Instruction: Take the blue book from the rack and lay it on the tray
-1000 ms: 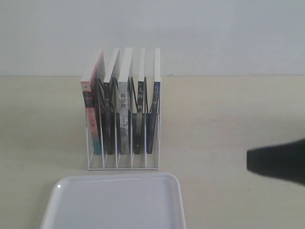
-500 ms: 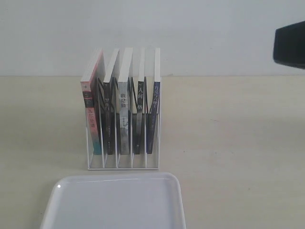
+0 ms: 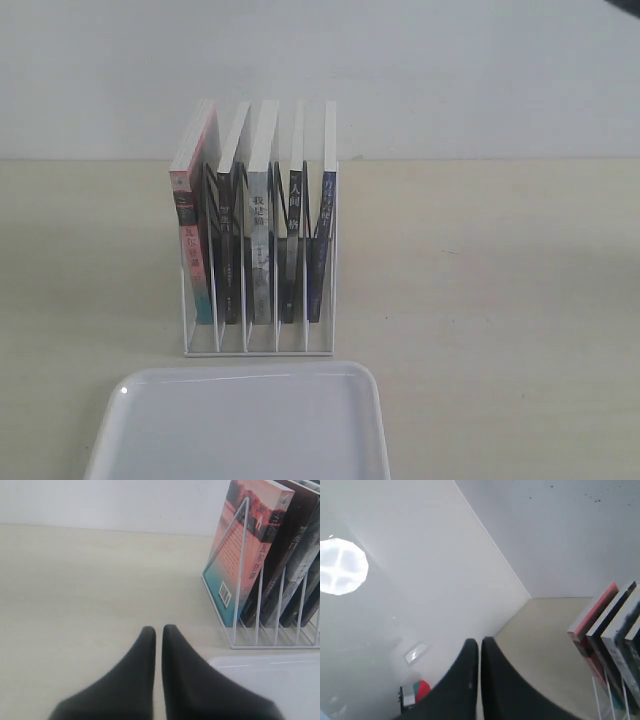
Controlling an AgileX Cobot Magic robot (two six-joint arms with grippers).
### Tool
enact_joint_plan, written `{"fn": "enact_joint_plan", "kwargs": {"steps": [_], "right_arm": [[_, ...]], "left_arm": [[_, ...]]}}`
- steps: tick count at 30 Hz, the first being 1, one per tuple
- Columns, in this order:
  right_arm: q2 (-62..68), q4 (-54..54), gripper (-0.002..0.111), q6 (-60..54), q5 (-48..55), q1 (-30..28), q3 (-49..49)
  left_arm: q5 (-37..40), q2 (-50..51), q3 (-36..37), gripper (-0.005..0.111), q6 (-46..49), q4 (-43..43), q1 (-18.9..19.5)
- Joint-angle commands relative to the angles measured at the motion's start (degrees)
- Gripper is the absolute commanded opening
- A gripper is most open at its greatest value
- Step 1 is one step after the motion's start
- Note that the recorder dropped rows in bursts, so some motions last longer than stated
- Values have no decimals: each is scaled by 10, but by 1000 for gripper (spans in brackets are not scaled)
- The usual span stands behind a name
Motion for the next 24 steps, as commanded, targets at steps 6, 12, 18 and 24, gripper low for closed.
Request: {"fn": "enact_joint_plan", "kwargs": {"steps": [6,12,18,24], "right_arm": [[1,-112,1,29,-57,0,49],[1,-500,1,301,-164,0,49],[1,-635,1,394,-162,0,49],[6,-724,1,376,-185,119,48]], "left_arm": [[-3,-2,-2,4,-4,3,1],[-3,-2,-2,4,-4,3,1],[-3,-2,-2,4,-4,3,1],[-3,-2,-2,4,-4,3,1]]}}
